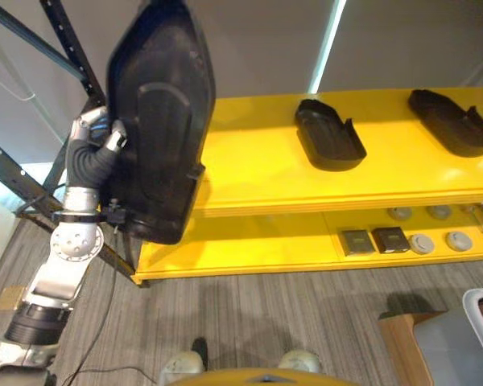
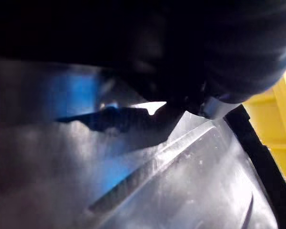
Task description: Move parts from the plastic box to the shelf.
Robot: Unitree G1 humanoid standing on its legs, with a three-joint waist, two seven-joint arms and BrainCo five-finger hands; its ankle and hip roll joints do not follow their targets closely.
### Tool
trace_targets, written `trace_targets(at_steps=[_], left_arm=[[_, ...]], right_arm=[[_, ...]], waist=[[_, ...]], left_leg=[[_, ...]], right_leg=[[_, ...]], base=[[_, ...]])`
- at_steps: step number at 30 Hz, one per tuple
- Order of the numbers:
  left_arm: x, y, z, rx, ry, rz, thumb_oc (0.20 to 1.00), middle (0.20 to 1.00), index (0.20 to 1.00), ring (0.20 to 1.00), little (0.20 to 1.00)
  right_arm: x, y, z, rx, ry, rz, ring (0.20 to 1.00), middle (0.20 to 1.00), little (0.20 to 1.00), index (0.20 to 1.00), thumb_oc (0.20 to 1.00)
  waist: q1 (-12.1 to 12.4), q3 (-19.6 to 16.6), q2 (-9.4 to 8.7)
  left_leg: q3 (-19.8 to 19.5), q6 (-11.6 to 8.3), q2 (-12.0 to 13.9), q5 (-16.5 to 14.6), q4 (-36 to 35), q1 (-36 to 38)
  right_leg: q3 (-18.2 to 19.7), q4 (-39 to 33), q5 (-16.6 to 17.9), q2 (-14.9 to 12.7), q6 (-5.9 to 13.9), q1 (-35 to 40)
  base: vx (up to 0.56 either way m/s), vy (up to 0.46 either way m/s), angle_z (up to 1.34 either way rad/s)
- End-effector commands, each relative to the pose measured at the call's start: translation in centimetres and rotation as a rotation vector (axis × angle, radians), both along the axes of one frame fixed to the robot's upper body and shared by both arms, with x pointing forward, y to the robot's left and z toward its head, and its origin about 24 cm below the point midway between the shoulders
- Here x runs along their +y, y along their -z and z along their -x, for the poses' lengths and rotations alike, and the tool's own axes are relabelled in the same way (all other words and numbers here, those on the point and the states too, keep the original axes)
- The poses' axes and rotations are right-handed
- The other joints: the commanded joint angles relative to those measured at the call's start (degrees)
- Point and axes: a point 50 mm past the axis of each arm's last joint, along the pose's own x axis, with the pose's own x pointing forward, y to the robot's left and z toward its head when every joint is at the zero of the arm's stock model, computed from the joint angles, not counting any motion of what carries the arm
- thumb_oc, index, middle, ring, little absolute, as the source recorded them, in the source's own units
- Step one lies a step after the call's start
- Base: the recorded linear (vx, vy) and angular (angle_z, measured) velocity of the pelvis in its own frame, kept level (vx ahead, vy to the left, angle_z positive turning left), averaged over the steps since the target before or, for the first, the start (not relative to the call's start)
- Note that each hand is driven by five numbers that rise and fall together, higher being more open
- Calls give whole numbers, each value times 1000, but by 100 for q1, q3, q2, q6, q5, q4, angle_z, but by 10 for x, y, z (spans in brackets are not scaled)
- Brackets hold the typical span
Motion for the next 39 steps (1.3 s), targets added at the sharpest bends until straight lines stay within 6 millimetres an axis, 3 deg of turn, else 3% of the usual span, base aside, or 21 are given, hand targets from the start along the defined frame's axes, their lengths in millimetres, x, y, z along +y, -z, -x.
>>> trace_targets(at_steps=[1,8,12,14,21,26,34,39], left_arm=[[1,-23,2,-125,-42,133,200,200,200,200,200],[15,-10,-12,-36,-117,175,200,200,200,200,200],[27,-9,-32,21,-130,213,200,200,200,200,200],[43,-20,-46,32,-164,227,200,200,200,200,200],[74,-52,-69,50,-194,307,200,200,200,200,200],[100,-73,-85,174,-335,185,200,200,200,200,200],[126,-83,-89,344,-478,145,200,200,200,200,200],[131,-86,-92,428,-509,113,200,200,200,200,200]], right_arm=[[7,3,17,32,-11,-36,1000,1000,1000,1000,1000],[16,6,26,56,-149,-95,1000,1000,1000,1000,1000],[8,4,6,-21,-127,-34,1000,1000,1000,1000,1000],[2,0,-6,-35,-198,-43,1000,1000,1000,1000,1000],[-6,-6,-29,-87,-233,-40,1000,1000,1000,1000,1000],[-14,-11,-42,-113,-276,-22,1000,1000,1000,1000,1000],[-16,-16,-65,-198,-295,-9,1000,1000,1000,1000,1000],[-19,-22,-82,-239,-301,8,1000,1000,1000,1000,1000]], waist=[[-188,-312,-128],[-316,-316,-207],[-492,-252,-180],[-615,-116,-134],[-796,210,-89],[-915,463,-52],[-974,806,-45],[-1016,1041,-52]], left_leg=[[-357,101,-630,-807,4,-6],[-350,216,-874,-842,4,-124],[-96,259,-887,-835,4,-265],[103,218,-820,-768,4,-458],[245,142,-664,-647,4,-708],[335,73,-544,-564,4,-886],[415,-11,-422,-449,4,-1125],[451,-80,-357,-378,4,-1273]], right_leg=[[167,-835,360,576,-219,-242],[434,-1172,593,831,-235,-351],[573,-1218,593,924,-274,-481],[696,-1227,581,972,-298,-603],[896,-1245,559,1040,-378,-730],[971,-1284,556,1014,-404,-824],[959,-1270,526,968,-450,-1013],[980,-1296,531,1012,-492,-1142]], base=[[94,26,73],[82,-85,29],[47,-69,-4],[-29,-53,-21],[-15,-36,-12],[4,-25,-16],[-31,-18,-7],[-61,-4,-2]])
